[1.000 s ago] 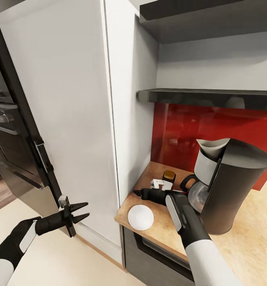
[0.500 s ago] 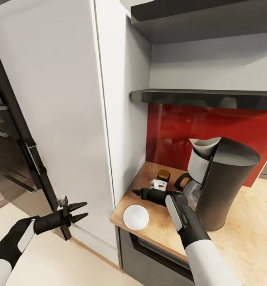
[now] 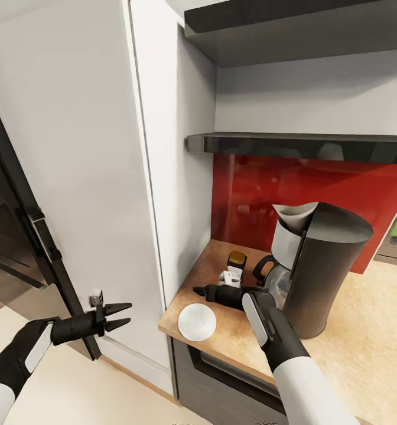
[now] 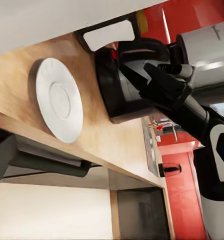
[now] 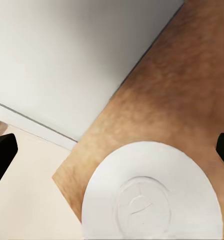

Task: Set up a coffee station on the kitchen countertop: keep the coffee maker on the countertop, move the bottle of coffee from the kitchen shelf to the counter next to the coffee maker, place a paper coffee filter on top of the coffee maker, put the saucer next to the coffee maker with the coffee cup on the saucer, and place the electric kettle next to the coffee maker.

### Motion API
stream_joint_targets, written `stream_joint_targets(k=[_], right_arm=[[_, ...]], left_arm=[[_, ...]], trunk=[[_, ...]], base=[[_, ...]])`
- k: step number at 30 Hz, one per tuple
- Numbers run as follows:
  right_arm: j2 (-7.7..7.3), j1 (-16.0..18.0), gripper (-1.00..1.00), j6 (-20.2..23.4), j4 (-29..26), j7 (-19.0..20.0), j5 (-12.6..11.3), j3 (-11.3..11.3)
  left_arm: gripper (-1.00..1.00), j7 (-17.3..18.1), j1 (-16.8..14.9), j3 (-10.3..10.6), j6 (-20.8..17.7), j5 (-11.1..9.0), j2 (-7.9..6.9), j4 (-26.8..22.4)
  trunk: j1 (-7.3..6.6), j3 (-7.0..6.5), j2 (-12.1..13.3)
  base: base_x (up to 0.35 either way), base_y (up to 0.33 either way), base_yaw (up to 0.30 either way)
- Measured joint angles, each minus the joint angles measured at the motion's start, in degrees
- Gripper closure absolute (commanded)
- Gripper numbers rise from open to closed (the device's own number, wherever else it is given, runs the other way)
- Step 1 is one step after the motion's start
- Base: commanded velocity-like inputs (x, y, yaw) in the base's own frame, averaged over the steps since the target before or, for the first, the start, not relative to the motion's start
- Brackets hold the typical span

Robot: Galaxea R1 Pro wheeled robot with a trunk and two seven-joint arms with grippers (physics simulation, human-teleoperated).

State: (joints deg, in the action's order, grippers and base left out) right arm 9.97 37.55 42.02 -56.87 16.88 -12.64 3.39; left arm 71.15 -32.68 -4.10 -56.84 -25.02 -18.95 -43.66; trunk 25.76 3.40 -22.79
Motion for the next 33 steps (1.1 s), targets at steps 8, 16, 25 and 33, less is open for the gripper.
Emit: stream_joint_targets(k=[8,16,25,33], right_arm=[[0.01,0.01,-1.0,-0.02,1.3,0.0,-0.08,0.14],[0.01,0.01,-1.0,-0.03,2.59,-0.14,-1.4,0.31],[0.01,0.01,-1.0,0.1,2.27,-5.1,-8.0,0.36],[0.01,0.1,-1.0,0.05,2.05,-12.98,-15.77,0.3]], left_arm=[[-1.0,-0.09,-0.15,0.21,0.21,0.02,-0.02,-0.02],[-1.0,-5.71,-1.84,0.15,-0.14,-0.14,-0.06,-0.18],[-1.0,-8.01,-7.53,0.26,-0.49,-0.05,0.31,-0.31],[-1.0,-12.98,-9.01,0.13,-0.9,-0.3,3.51,0.33]], trunk=[[0.0,0.0,-0.01],[-0.01,0.0,-0.01],[-0.01,0.0,-0.01],[-0.01,0.0,0.0]], base=[[-0.232,0.0,-0.098],[-0.024,0.0,-0.003],[0.0,0.0,0.0],[0.0,0.0,0.0]])
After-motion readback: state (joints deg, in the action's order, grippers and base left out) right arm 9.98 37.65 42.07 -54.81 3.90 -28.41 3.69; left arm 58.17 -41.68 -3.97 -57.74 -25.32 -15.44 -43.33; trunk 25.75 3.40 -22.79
